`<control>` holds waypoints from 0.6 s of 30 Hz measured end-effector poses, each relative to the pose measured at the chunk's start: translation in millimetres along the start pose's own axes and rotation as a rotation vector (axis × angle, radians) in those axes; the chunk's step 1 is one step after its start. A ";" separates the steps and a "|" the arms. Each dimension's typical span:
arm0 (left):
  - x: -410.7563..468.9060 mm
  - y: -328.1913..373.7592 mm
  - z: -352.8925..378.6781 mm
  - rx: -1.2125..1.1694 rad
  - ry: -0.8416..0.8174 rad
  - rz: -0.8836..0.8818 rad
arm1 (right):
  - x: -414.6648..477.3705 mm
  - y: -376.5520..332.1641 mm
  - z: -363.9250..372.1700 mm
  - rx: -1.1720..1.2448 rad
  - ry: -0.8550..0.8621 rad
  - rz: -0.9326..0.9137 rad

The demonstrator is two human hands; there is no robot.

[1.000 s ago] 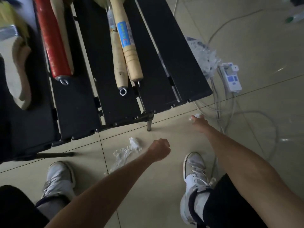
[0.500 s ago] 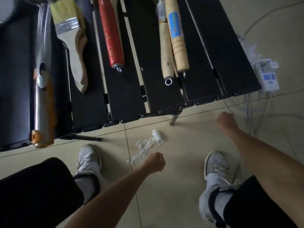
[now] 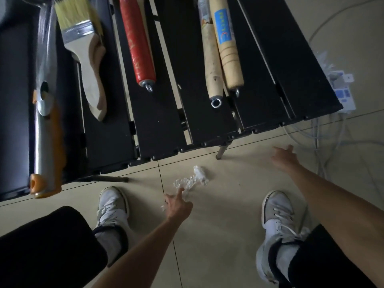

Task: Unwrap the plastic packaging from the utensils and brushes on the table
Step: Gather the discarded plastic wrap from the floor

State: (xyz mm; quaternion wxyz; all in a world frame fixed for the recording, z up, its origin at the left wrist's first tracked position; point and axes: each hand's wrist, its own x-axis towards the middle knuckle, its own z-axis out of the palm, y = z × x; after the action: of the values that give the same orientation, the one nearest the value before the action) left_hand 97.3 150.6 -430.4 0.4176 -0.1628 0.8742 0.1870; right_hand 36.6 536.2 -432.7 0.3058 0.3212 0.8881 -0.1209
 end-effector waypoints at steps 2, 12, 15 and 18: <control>1.8 -0.3 8.1 0.028 0.007 0.021 | 3.7 2.0 -0.8 0.029 -0.084 -0.028; -7.2 -10.3 9.4 -0.005 0.018 0.067 | -62.0 -19.6 11.9 0.218 0.104 -0.207; -11.6 -18.8 10.0 -0.034 0.048 0.102 | -97.1 -66.8 40.0 0.227 -0.004 -0.503; -11.6 -27.5 10.3 -0.129 0.108 0.053 | -119.8 -126.1 66.6 0.186 -0.147 -0.688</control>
State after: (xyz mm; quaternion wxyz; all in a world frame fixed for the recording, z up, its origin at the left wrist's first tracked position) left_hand 123.2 132.8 -432.5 0.3534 -0.1759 0.8855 0.2452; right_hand 59.0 352.9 -408.2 0.2800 0.0206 0.9050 -0.3196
